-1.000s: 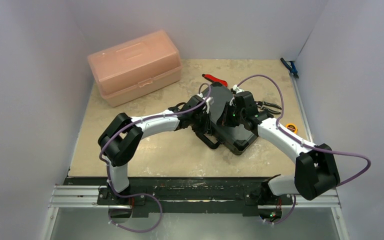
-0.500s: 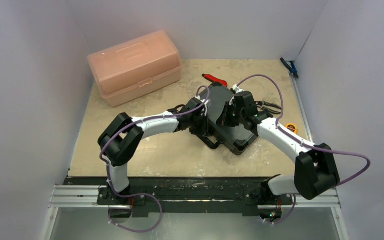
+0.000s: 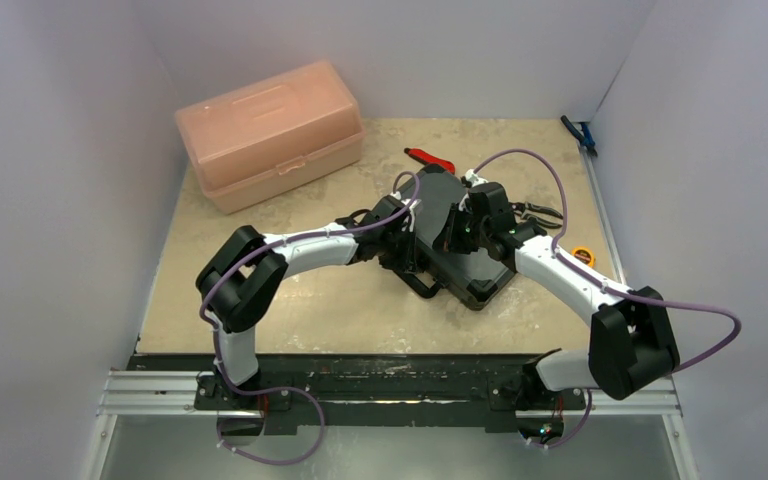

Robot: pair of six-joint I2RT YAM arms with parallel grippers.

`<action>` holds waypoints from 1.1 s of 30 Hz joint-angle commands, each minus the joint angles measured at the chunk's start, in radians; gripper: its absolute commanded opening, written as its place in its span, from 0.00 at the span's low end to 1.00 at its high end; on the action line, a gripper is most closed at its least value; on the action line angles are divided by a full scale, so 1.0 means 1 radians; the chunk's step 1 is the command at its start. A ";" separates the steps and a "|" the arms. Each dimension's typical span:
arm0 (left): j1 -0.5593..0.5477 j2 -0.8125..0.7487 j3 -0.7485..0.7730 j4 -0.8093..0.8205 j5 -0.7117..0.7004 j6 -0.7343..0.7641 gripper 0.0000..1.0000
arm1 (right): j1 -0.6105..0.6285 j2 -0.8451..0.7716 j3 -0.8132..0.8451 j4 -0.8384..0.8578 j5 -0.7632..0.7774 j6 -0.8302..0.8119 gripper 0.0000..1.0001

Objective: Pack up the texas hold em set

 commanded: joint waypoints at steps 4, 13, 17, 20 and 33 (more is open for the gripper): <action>-0.001 0.030 0.041 0.021 -0.010 -0.006 0.06 | -0.004 0.059 -0.051 -0.152 0.078 -0.044 0.00; -0.006 0.074 0.048 0.006 -0.041 -0.043 0.06 | -0.004 0.065 -0.052 -0.145 0.072 -0.041 0.00; -0.006 0.092 0.056 0.003 -0.052 -0.054 0.06 | -0.004 0.065 -0.052 -0.145 0.071 -0.041 0.00; -0.005 0.100 0.061 0.002 -0.055 -0.057 0.06 | -0.004 0.064 -0.052 -0.145 0.071 -0.039 0.00; -0.006 0.101 0.056 0.010 -0.081 -0.072 0.10 | -0.004 0.046 -0.051 -0.150 0.076 -0.037 0.00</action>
